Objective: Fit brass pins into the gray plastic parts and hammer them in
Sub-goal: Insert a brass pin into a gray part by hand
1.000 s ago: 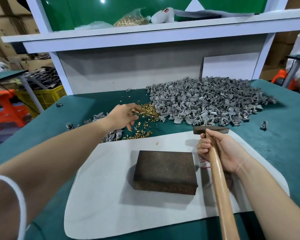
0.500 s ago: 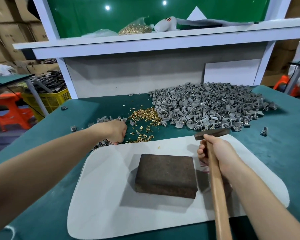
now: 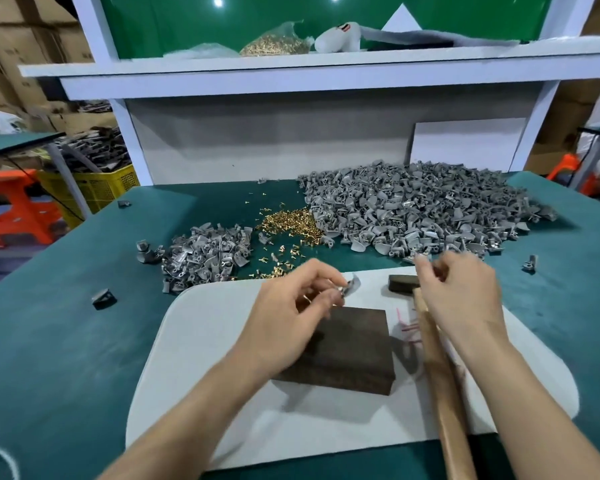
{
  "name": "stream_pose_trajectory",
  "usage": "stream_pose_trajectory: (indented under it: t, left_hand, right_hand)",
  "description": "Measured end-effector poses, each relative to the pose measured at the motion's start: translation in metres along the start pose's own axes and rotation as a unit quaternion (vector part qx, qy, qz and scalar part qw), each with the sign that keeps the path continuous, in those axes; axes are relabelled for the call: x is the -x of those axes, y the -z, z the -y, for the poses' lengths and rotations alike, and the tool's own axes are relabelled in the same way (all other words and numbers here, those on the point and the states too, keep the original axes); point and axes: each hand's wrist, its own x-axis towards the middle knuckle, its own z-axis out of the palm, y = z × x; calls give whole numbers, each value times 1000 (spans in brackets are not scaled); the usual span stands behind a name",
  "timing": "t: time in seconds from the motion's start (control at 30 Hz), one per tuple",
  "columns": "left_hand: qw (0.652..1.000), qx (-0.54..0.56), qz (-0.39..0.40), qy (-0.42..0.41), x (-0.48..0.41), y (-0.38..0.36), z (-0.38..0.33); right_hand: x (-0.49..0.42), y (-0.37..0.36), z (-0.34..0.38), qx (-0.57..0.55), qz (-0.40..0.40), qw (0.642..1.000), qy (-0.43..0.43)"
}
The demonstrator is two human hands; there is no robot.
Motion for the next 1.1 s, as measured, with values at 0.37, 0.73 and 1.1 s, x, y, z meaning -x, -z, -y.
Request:
stream_pose_trajectory:
  t: [0.37,0.73,1.1]
  left_hand:
    - [1000,-8,2,-5,5,0,15]
    - [1000,-1,2,9,7,2,16]
    - [987,105,-108,60,8,5,13]
  right_hand:
    - [44,2,42,-154,200,943,217]
    - [43,2,37,-164,202,932,251]
    - [35,-1,27,-67,157,914,369]
